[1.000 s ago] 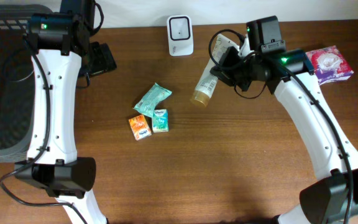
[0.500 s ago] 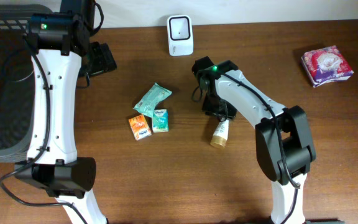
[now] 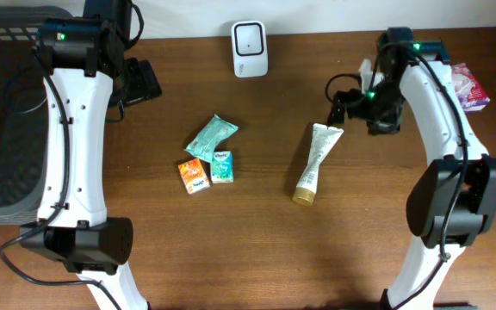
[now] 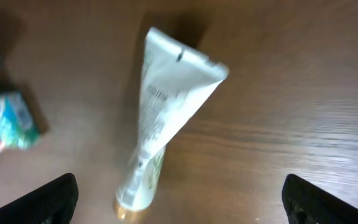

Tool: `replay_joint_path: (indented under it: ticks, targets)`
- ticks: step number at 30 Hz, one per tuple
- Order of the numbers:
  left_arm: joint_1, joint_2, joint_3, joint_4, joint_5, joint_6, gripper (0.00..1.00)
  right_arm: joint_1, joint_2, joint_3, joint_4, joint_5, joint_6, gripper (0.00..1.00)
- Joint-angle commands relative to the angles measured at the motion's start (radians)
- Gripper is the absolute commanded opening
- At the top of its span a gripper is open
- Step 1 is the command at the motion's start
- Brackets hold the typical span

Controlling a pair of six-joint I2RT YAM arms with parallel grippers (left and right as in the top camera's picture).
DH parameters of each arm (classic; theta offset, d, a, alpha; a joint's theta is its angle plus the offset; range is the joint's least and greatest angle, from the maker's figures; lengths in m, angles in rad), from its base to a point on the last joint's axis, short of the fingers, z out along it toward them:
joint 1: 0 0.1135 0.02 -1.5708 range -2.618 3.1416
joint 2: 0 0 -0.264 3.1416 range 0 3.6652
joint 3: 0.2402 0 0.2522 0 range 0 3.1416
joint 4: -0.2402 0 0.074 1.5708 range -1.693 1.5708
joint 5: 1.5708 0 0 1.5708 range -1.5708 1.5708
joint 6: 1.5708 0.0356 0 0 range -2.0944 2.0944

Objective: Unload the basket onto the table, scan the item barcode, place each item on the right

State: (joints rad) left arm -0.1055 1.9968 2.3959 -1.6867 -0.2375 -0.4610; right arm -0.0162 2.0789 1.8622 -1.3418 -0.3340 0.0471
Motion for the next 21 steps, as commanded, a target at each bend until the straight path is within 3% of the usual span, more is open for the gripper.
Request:
replay_joint_path:
  ticks: [1,4,6,7,9,10,11,12,15,19,20,21]
  targets:
    - [-0.005,-0.027,0.011,-0.001,-0.011,-0.001,0.99,0.018,-0.009,-0.097,0.024,-0.127,-0.069,0.98]
    - [-0.005,-0.027,0.011,-0.001,-0.011,-0.001,0.99,0.056,-0.009,-0.251,0.145,-0.135,-0.066,0.98]
    - [-0.005,-0.027,0.011,-0.002,-0.011,-0.001,0.99,0.056,-0.009,-0.319,0.221,-0.184,-0.065,0.71]
    - [-0.005,-0.027,0.011,-0.001,-0.011,-0.001,0.99,0.056,-0.009,-0.328,0.250,-0.203,-0.065,0.68]
    - [-0.005,-0.027,0.011,-0.002,-0.011,-0.001,0.99,0.056,-0.009,-0.328,0.290,-0.220,-0.029,0.49]
    - [-0.005,-0.027,0.011,-0.001,-0.011,-0.001,0.99,0.056,-0.009,-0.328,0.299,-0.220,-0.008,0.38]
    - [-0.005,-0.027,0.011,-0.001,-0.011,-0.001,0.99,0.056,-0.009,-0.324,0.304,-0.220,0.027,0.17]
    - [-0.005,-0.027,0.011,-0.002,-0.010,-0.001,0.99,0.056,-0.009,-0.318,0.300,-0.220,0.101,0.04]
    - [-0.005,-0.027,0.011,-0.001,-0.011,-0.001,0.99,0.056,-0.009,-0.312,0.294,-0.435,0.310,0.04]
    - [-0.005,-0.027,0.011,-0.001,-0.011,-0.001,0.99,0.056,-0.009,-0.312,0.299,-0.467,0.279,0.16]
    - [-0.005,-0.027,0.011,-0.001,-0.011,-0.001,0.99,0.056,-0.009,-0.312,0.304,-0.452,0.279,0.28]
    - [-0.005,-0.027,0.011,-0.001,-0.010,-0.001,0.99,0.056,-0.009,-0.312,0.319,-0.323,0.280,0.47]
